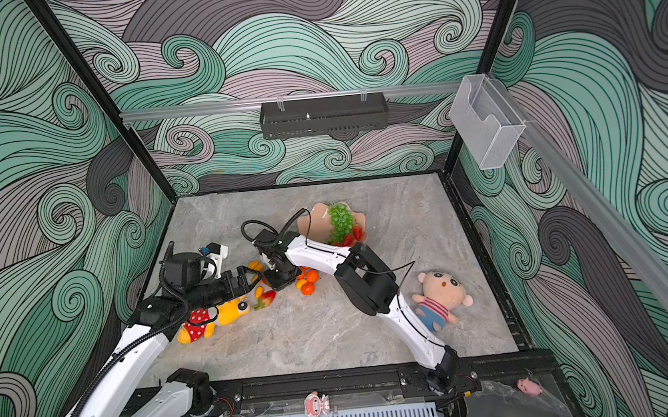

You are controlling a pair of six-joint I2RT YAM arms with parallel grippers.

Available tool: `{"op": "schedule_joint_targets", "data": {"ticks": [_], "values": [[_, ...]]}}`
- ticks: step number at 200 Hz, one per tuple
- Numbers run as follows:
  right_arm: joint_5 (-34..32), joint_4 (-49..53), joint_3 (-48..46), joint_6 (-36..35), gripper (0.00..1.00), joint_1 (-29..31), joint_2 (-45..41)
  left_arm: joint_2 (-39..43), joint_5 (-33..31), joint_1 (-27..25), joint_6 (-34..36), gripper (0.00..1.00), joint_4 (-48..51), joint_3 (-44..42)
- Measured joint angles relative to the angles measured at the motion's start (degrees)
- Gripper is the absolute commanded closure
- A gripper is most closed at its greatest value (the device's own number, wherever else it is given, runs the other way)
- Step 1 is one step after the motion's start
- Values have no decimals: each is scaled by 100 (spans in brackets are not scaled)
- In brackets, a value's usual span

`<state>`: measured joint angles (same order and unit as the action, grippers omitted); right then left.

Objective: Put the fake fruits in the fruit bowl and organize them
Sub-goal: 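Lower the open right gripper over the pale red-yellow strawberry, then close the right gripper on the pale strawberry's stem and lift it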

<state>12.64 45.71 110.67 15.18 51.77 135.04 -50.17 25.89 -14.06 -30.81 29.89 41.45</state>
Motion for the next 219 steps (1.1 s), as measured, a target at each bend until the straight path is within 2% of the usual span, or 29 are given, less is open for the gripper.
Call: {"op": "schedule_joint_targets", "data": {"ticks": [98,115,178,219], "values": [[28,2,-37,13,100,0,-46,11,-83,0,2,1,33,35],[24,9,-114,46,100,0,-144,42,-122,0,13,1,50,87],[-201,-22,-728,289,100,2,-1187,229,-192,-17,17,1,118,170],[-686,-118,-1493,605,100,0,-2017,234,-297,-157,15,1,144,192]]}}
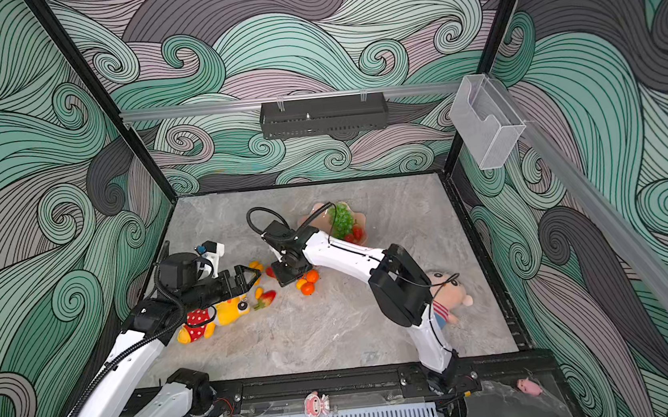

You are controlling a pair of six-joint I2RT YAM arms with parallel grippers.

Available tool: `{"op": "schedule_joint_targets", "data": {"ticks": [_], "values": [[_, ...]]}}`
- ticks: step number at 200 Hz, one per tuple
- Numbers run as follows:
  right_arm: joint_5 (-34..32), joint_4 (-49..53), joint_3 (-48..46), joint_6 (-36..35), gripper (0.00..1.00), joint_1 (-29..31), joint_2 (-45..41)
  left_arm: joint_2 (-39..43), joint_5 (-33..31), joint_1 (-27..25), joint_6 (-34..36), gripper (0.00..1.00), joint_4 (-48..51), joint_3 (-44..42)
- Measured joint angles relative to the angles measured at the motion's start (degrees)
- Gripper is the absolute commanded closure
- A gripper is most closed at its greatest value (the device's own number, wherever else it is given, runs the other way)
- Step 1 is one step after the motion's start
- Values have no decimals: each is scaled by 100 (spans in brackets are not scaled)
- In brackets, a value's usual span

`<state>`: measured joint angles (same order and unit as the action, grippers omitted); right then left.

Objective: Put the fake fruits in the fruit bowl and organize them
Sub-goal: 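Close the right gripper on the pale strawberry's stem and lift it, then carry the pale strawberry over the pink bowl with the right gripper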

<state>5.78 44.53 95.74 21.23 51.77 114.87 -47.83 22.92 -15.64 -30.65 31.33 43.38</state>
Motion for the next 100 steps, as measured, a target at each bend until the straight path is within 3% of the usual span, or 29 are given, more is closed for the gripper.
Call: {"op": "schedule_joint_targets", "data": {"ticks": [53,100], "values": [[-498,-146,-922,481,100,-173,-957,-411,-210,-511,-7,1,-125,260],[-597,-295,-1545,782,100,-748,-1554,-1038,-485,-1106,-59,1,-348,560]]}}
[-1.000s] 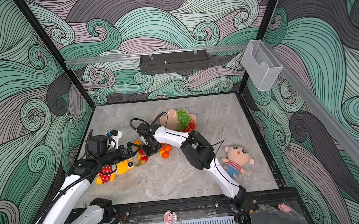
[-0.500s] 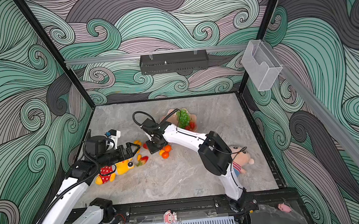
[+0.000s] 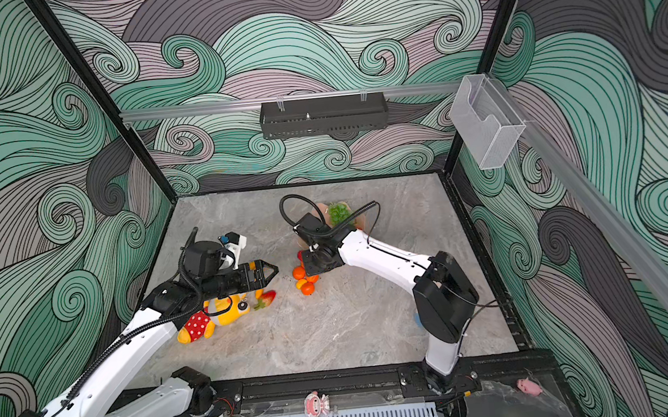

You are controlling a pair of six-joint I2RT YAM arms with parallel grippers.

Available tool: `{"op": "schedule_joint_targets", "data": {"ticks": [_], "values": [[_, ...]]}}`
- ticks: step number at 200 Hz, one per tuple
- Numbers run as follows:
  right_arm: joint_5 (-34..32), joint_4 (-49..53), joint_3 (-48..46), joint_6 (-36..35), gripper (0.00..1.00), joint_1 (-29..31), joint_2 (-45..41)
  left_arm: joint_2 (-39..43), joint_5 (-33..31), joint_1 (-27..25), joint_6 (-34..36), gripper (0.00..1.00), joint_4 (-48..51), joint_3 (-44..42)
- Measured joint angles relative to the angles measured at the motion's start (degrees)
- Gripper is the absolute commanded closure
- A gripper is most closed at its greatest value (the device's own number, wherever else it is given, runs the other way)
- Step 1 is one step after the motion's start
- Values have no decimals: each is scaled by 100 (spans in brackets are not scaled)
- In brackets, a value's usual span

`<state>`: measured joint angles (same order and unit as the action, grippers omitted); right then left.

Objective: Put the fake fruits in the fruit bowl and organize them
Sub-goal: 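Carry the pale strawberry over the pink bowl with the right gripper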

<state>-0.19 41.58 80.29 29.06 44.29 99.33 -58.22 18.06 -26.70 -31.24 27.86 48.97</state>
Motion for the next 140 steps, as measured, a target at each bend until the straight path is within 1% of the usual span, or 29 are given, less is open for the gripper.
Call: {"op": "schedule_joint_targets", "data": {"ticks": [56,102,140], "values": [[168,-109,-234,-20,100,-769,-144,-754,-247,-577,2,1,-221,487],[407,-116,-256,-363,100,-1331,-138,-1421,-302,-960,11,1,-282,918],[645,-140,-256,-638,100,-1692,-4,-1674,-319,-1139,26,1,-352,1036]]}}
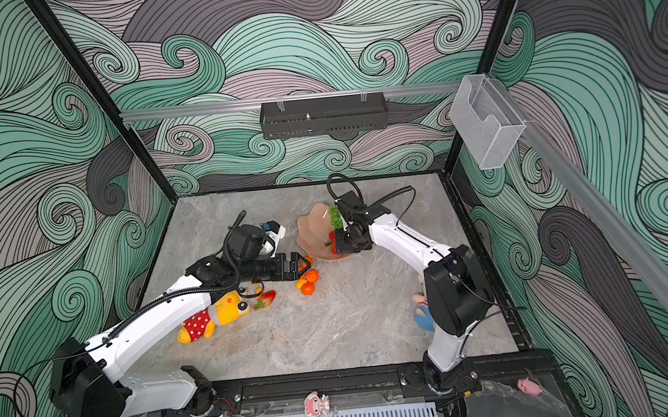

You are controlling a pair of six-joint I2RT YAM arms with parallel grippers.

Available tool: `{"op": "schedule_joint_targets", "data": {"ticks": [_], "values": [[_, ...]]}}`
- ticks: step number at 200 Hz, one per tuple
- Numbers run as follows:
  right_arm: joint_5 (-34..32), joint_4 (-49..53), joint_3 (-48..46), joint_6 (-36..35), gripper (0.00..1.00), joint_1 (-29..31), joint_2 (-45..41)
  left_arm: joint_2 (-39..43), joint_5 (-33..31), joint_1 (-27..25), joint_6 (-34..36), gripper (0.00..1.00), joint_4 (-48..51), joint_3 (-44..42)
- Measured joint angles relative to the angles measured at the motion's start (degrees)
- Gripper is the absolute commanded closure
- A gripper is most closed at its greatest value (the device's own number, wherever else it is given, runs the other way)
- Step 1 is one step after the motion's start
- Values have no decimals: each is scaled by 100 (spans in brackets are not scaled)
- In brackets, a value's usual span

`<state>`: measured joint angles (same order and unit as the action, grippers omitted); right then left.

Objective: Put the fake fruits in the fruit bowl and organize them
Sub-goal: 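Carry the pale strawberry over the pink bowl with the right gripper, then open the right gripper to drop the pale strawberry into the bowl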

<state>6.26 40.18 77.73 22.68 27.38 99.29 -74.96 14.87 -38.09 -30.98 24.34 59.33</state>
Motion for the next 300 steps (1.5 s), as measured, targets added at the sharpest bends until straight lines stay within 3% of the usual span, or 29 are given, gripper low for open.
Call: {"op": "schedule_joint_targets", "data": {"ticks": [172,300], "values": [[160,114,140,-507,100,-577,743,-221,-4,-74,109,1,-2,66],[560,157,345,-599,88,-586,761,-221,-4,-74,118,1,-2,66]]}}
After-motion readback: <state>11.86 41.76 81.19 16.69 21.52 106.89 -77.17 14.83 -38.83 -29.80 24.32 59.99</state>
